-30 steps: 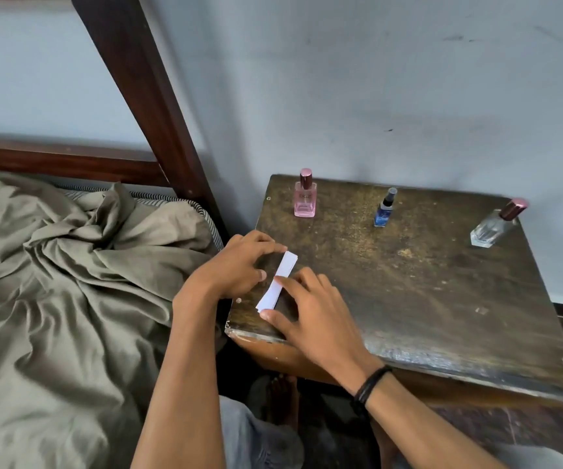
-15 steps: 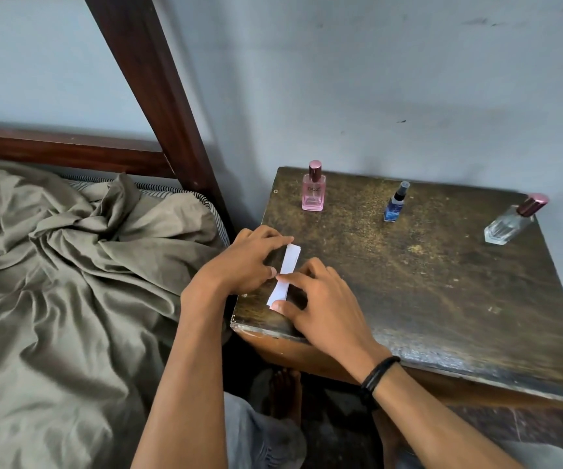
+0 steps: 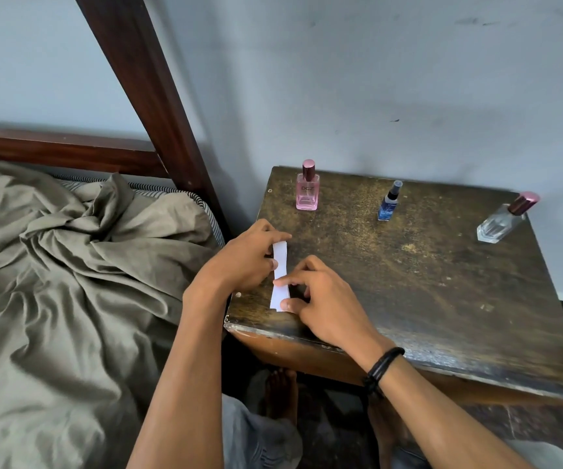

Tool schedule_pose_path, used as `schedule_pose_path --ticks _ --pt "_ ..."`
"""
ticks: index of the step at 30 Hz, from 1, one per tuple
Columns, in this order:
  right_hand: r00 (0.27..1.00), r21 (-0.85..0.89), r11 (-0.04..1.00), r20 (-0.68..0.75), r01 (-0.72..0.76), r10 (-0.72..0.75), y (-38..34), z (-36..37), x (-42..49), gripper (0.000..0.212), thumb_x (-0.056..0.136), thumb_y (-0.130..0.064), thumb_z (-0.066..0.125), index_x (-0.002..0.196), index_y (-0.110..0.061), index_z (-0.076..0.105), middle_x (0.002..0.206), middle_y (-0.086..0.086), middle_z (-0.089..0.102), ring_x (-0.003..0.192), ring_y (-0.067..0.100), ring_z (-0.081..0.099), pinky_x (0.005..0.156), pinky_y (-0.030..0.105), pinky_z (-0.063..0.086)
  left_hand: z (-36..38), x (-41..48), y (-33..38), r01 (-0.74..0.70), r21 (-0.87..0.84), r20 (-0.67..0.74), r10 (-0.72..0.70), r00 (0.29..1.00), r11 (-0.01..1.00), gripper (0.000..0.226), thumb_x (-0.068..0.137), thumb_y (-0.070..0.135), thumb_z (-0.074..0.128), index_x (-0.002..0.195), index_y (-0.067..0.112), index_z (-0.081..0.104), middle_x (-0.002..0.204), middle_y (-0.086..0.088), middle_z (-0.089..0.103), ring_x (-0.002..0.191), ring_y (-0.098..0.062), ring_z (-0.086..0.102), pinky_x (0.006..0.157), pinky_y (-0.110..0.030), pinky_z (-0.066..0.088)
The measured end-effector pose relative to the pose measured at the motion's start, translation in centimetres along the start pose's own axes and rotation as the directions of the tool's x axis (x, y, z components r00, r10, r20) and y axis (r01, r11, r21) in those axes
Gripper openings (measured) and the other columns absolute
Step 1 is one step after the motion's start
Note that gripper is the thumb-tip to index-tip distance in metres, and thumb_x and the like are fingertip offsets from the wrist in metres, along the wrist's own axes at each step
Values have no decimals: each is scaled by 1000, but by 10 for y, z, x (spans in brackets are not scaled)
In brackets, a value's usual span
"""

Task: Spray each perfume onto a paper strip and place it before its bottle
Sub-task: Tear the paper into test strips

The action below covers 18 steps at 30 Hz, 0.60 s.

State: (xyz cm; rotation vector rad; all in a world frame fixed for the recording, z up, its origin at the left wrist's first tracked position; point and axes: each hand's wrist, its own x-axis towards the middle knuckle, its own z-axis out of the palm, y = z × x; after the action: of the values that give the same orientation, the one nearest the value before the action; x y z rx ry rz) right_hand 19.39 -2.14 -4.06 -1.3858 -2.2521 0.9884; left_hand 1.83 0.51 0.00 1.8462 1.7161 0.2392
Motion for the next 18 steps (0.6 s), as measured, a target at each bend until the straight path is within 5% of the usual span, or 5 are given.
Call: schedule_pose_path --ticks 7,12,18 --pt "999 59 998 -30 -18 20 -1 1 -1 26 89 -26 77 114 -33 72 102 -15 51 83 8 51 82 36 52 1 1 9 36 -102 -165 -53 985 994 28 91 5 66 108 27 69 105 6 56 87 -12 60 86 -32 49" --pt "963 439 892 -177 -110 205 -5 -9 1 32 81 -25 84 101 -34 61 97 -11 62 79 11 63 78 32 56 -4 0 10 -11 -338 -216 -66 974 941 22 88 3 70 94 24 72 73 13 64 68 -11 62 75 -33 57" --pt "944 461 879 -217 -125 248 -6 -13 2 14 88 -20 78 97 -28 72 84 -12 72 79 3 67 74 27 56 -8 -4 16 -39 -579 -174 -77 982 814 20 91 -2 68 92 18 75 92 -23 70 74 -18 67 79 -42 63"
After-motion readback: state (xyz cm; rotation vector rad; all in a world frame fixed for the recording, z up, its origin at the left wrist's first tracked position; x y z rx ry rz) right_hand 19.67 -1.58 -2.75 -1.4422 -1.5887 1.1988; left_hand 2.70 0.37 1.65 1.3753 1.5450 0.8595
